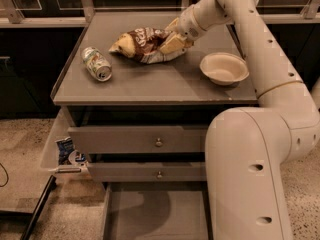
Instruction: Place brown chip bag into bottom drawer
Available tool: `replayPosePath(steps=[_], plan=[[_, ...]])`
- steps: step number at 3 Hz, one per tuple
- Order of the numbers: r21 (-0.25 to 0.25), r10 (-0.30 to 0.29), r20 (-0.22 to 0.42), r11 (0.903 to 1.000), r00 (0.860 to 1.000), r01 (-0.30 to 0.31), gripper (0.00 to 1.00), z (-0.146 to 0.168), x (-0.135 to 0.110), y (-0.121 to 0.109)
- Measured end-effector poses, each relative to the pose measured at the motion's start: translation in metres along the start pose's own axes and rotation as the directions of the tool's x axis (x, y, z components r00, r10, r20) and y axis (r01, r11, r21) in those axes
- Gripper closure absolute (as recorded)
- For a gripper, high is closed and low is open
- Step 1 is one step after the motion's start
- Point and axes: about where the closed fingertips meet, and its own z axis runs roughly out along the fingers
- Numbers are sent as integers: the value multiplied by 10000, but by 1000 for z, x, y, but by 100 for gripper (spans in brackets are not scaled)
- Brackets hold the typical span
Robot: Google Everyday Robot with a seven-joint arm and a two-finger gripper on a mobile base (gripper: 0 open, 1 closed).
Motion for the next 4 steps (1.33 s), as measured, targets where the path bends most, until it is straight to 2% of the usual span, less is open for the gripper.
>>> replayPosePath(steps=[1,2,3,4], plan=[[-1,0,0,10000,10000,0,88,0,0,0],[-1,0,0,10000,10000,0,100,0,0,0],[-28,-53,-39,10000,10000,53,100,-1,-1,2],[29,-318,192,9995,9993,318,100,-22,-10,11]])
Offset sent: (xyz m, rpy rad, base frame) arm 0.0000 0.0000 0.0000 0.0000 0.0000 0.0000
